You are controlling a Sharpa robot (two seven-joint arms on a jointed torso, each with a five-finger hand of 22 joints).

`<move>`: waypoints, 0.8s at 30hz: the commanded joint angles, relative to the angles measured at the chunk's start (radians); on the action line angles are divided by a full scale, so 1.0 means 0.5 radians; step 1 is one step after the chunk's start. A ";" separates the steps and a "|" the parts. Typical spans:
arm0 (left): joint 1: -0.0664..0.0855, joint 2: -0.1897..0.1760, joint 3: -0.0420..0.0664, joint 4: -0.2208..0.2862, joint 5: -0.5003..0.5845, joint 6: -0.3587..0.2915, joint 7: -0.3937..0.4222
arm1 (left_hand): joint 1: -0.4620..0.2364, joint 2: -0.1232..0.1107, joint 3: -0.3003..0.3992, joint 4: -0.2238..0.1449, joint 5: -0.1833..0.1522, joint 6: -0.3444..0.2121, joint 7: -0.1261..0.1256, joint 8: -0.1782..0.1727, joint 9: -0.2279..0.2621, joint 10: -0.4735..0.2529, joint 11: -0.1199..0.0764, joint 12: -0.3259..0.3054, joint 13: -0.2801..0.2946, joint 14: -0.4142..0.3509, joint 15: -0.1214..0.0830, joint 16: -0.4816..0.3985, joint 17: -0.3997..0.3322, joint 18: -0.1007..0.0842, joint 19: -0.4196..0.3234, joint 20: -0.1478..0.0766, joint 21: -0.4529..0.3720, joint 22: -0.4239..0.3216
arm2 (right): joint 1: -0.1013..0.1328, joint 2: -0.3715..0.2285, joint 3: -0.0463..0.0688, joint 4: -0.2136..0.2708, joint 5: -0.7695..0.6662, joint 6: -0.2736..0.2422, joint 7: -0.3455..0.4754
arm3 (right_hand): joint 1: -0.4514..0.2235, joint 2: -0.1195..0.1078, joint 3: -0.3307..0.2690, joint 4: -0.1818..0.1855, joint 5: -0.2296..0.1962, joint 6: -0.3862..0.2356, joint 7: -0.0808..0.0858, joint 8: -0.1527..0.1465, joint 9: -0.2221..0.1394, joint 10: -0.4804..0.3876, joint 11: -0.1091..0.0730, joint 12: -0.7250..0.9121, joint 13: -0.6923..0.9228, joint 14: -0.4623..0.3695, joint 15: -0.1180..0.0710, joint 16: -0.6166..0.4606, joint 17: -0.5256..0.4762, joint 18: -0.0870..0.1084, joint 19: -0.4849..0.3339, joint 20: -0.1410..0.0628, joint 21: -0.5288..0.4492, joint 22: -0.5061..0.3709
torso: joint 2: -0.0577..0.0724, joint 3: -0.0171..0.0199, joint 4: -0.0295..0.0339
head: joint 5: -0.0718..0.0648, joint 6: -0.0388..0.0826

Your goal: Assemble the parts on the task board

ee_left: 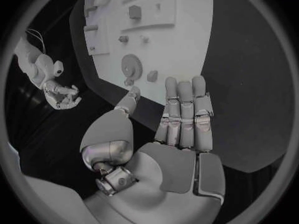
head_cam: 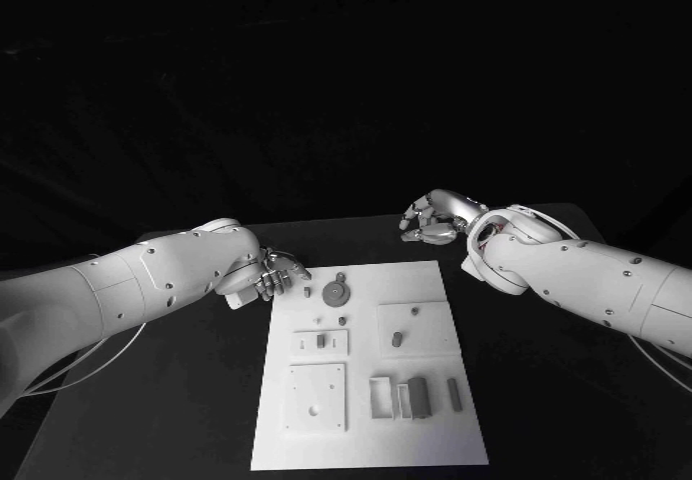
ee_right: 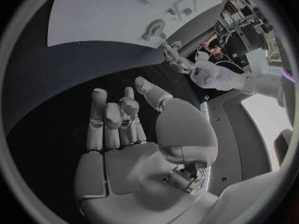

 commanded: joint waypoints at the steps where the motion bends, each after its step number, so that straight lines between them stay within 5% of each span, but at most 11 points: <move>1: -0.005 0.029 0.002 -0.028 -0.045 0.070 0.066 | -0.003 -0.020 0.006 0.015 -0.006 0.020 0.003 -0.001 -0.007 -0.012 -0.006 0.015 0.001 -0.015 -0.001 0.010 -0.003 0.033 0.002 0.010 -0.011 0.001 | -0.002 0.002 0.001 0.002 0.002 0.023 -0.002 | -0.007 -0.007 0.004 0.006 0.009 -0.008 0.010 -0.011 -0.003 -0.016 0.001 -0.005 -0.001 0.000 -0.009 -0.012 -0.003 -0.003 -0.006 0.000 -0.010 0.032 | 0.009 -0.0005 -0.004 | 0.002 0.005; 10: -0.023 0.073 0.002 -0.068 -0.075 0.139 0.084 | -0.012 -0.026 0.024 0.029 -0.006 0.056 -0.007 0.004 -0.033 -0.008 -0.015 0.026 0.004 -0.015 -0.004 0.028 -0.008 0.036 0.010 0.010 -0.010 0.009 | -0.002 0.009 0.001 0.003 0.002 0.025 -0.002 | -0.007 -0.006 0.004 0.006 0.009 -0.009 0.010 -0.013 -0.003 -0.017 0.002 -0.005 -0.001 0.000 -0.009 -0.012 -0.003 -0.003 -0.006 0.000 -0.010 0.032 | 0.007 -0.0020 -0.001 | 0.002 0.004; 21: -0.038 0.104 0.003 -0.084 -0.088 0.186 0.094 | 0.037 0.057 0.054 0.005 0.000 0.132 -0.025 0.026 -0.071 -0.003 -0.031 0.041 0.004 -0.015 -0.006 0.056 -0.024 0.034 0.018 0.009 -0.004 0.030 | -0.002 0.015 0.001 -0.003 0.002 0.030 -0.001 | -0.008 -0.006 0.003 0.006 0.008 -0.011 0.011 -0.014 -0.003 -0.017 0.002 -0.004 -0.001 0.001 -0.008 -0.012 -0.003 -0.004 -0.006 0.000 -0.010 0.032 | 0.008 -0.0002 -0.004 | 0.003 0.002; 24: -0.038 0.104 0.003 -0.090 -0.089 0.188 0.092 | 0.080 0.032 0.141 0.060 -0.004 0.155 -0.029 0.031 -0.094 0.004 -0.035 0.047 0.002 -0.009 -0.008 0.069 -0.036 0.032 0.030 0.007 0.000 0.040 | -0.002 0.015 0.001 -0.003 0.002 0.031 -0.002 | -0.008 -0.006 0.003 0.006 0.008 -0.011 0.011 -0.014 -0.003 -0.017 0.003 -0.004 -0.001 0.001 -0.008 -0.012 -0.003 -0.004 -0.006 0.000 -0.010 0.032 | 0.007 0.0003 -0.003 | 0.002 0.003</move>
